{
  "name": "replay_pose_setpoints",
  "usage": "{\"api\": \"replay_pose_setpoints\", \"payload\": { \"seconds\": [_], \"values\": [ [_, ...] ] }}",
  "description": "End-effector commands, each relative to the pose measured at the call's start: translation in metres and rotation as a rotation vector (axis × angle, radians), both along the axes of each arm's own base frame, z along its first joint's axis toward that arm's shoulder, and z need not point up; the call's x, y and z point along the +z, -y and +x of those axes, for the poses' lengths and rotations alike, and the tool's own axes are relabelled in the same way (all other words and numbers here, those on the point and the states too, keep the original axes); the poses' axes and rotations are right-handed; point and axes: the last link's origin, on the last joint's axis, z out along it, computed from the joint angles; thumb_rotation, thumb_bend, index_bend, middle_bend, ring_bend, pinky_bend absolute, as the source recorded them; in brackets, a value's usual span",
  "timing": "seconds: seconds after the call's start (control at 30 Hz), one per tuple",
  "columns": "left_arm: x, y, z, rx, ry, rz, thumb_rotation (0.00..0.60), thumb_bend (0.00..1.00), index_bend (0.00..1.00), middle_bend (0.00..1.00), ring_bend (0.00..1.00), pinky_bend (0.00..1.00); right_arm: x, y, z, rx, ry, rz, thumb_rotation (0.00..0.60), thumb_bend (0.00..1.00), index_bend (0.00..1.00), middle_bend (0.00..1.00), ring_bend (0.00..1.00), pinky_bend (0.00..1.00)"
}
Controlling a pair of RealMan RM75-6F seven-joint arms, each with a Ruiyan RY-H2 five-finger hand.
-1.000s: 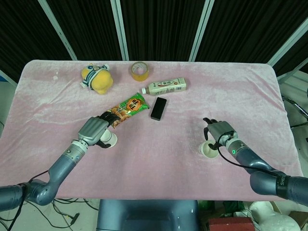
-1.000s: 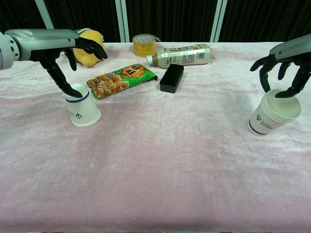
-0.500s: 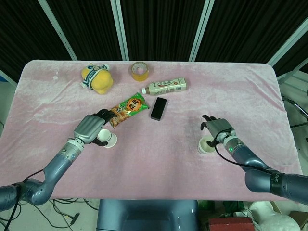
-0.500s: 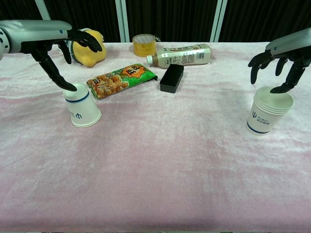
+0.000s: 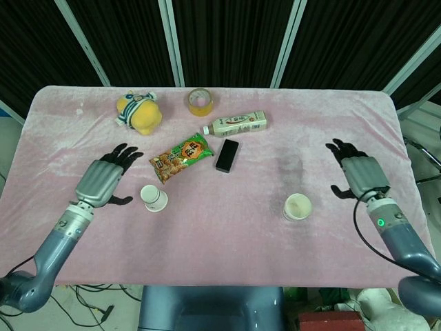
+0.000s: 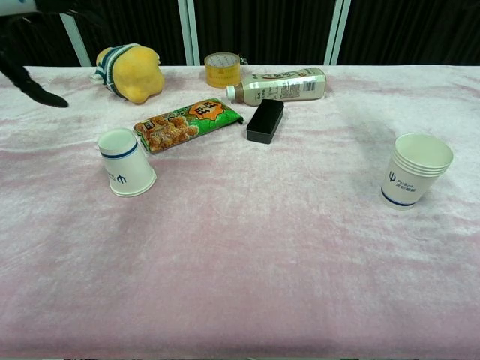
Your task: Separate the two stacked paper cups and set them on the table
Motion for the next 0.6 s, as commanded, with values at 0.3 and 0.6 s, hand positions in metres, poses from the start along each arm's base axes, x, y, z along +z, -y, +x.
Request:
{"api": "replay_pose_setpoints", "payload": {
  "seconds": [0.3,0.6],
  "values": [
    [0.056,0.095,-0.097,0.167,0.044,0.119,0.6,0.06,0.12,0.06,0.0,0.21,0.033,-0.139,-0.12,0.059,0.022,-0.235,0.6,0.24,0.04,0.0,0.06,0.2],
    [0.067,0.124,-0.123,0.177,0.062,0.159,0.6,0.06,0.12,0.03,0.0,0.12,0.028,-0.173,-0.138,0.032,-0.012,-0.275,0.6,0.23,0.04,0.0,0.06,0.18]
  ]
}}
